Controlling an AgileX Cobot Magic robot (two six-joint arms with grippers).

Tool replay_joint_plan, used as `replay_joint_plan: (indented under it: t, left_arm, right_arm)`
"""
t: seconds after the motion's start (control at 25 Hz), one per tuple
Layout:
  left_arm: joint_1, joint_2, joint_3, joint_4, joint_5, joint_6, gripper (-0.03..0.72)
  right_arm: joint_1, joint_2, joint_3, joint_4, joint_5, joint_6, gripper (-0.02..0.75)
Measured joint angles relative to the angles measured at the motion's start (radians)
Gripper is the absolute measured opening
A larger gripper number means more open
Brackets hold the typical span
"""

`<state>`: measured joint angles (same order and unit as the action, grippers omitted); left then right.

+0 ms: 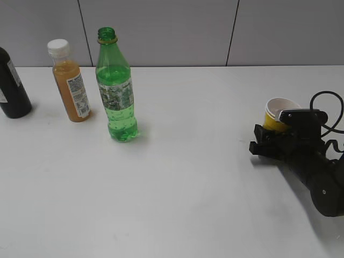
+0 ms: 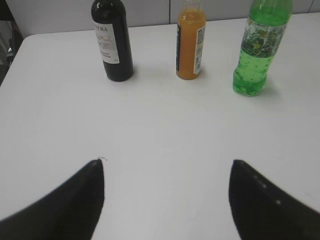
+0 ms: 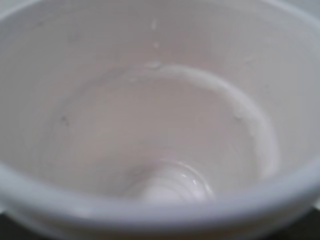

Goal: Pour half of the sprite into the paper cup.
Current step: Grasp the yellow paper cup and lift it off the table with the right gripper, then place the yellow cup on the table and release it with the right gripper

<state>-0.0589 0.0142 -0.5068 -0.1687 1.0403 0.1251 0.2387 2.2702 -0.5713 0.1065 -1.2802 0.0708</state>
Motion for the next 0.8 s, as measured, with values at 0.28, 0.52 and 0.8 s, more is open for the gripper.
replay_joint_plan:
  t: [0.28, 0.52, 0.8]
  left_arm:
    - [0.000, 0.000, 0.000, 0.000, 0.000, 0.000, 0.589]
    - [0.000, 0.000, 0.000, 0.000, 0.000, 0.000, 0.589]
    - [0.000, 0.000, 0.000, 0.000, 0.000, 0.000, 0.589]
  right_arm:
    - [0.000, -0.091, 0.031, -0.065, 0.061, -0.031, 0.444]
    - [0.000, -0.199, 0.078, -0.229, 0.062, -0.033, 0.444]
    - [0.000, -0.233, 0.082, -0.645, 0.062, -0.034, 0.444]
